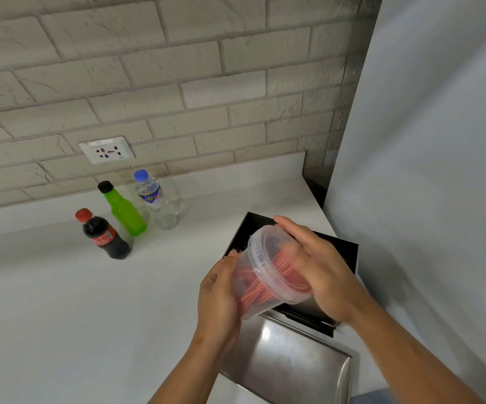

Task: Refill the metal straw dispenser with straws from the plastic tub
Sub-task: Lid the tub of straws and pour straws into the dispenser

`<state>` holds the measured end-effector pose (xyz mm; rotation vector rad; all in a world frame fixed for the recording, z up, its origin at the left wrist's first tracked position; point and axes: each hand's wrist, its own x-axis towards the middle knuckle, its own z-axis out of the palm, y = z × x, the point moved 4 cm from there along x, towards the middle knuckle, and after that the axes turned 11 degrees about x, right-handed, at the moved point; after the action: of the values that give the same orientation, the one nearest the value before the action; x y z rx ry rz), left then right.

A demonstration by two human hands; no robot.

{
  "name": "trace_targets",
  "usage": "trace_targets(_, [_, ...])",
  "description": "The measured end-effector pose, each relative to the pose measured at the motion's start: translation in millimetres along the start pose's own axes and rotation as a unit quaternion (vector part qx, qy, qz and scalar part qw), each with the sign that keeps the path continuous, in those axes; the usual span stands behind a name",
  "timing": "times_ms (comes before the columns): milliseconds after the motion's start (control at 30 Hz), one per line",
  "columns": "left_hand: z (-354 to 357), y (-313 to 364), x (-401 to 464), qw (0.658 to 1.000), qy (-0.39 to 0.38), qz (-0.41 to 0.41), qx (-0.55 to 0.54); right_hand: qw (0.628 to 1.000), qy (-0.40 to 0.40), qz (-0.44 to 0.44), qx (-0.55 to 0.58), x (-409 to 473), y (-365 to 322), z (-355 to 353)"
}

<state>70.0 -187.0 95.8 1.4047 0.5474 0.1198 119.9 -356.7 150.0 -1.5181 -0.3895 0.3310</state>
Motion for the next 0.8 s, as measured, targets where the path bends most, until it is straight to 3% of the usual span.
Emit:
trace_targets(133, [-10, 1, -2, 0.999, -0.030, -0.018, -0.035, 0.999, 0.035, 0.025, 0.015, 1, 5, -3])
trace_targets(300, [-30, 23, -11, 0.973, 0.024, 0.145, 0.177, 0.997, 0.077, 0.020, -0.001, 0, 9, 3])
trace_targets(467, [-54, 45, -24, 0.944, 0.039, 0.245, 0.217, 0.995, 0.093, 0.022, -0.011, 3, 12, 24])
trace_targets(600, [-78, 49, -19, 0.949, 0.031, 0.224, 0.220, 0.997, 0.069, 0.032, 0.010, 10, 17, 51])
trace_targets(800, [-133, 38, 3, 0.954, 0.081, 0.163, 0.236, 0.996, -0.016, 0.077, 0.048, 27, 33, 98])
